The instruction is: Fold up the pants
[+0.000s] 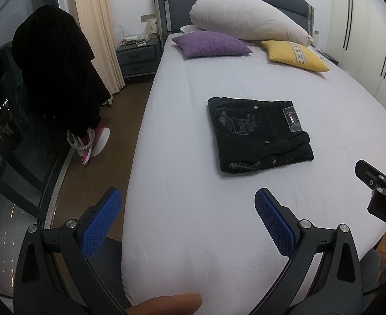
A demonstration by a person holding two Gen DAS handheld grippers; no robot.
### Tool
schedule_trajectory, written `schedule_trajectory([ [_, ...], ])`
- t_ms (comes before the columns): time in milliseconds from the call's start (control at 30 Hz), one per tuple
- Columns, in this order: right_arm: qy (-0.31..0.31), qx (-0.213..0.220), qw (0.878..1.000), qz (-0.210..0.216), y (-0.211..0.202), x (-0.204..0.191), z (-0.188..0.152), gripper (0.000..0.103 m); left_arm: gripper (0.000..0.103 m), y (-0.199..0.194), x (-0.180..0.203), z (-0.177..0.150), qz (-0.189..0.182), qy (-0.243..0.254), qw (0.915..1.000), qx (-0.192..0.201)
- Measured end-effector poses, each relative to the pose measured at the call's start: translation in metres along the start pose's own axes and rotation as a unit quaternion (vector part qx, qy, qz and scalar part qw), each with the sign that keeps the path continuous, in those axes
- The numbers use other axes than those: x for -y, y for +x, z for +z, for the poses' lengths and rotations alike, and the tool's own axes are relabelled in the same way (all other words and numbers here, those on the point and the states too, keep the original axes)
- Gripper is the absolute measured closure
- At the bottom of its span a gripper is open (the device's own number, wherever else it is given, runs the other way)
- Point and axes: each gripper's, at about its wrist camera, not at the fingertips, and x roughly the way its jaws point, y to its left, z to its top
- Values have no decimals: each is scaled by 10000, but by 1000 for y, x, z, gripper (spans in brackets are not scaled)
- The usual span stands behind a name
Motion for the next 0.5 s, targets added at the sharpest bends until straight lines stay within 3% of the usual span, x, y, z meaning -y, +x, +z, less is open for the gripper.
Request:
schedule_trajectory([
  [500,-26,-20,10000,19,1,-4,-2,0,0,6,1,-2,-23,-19,10000,-83],
])
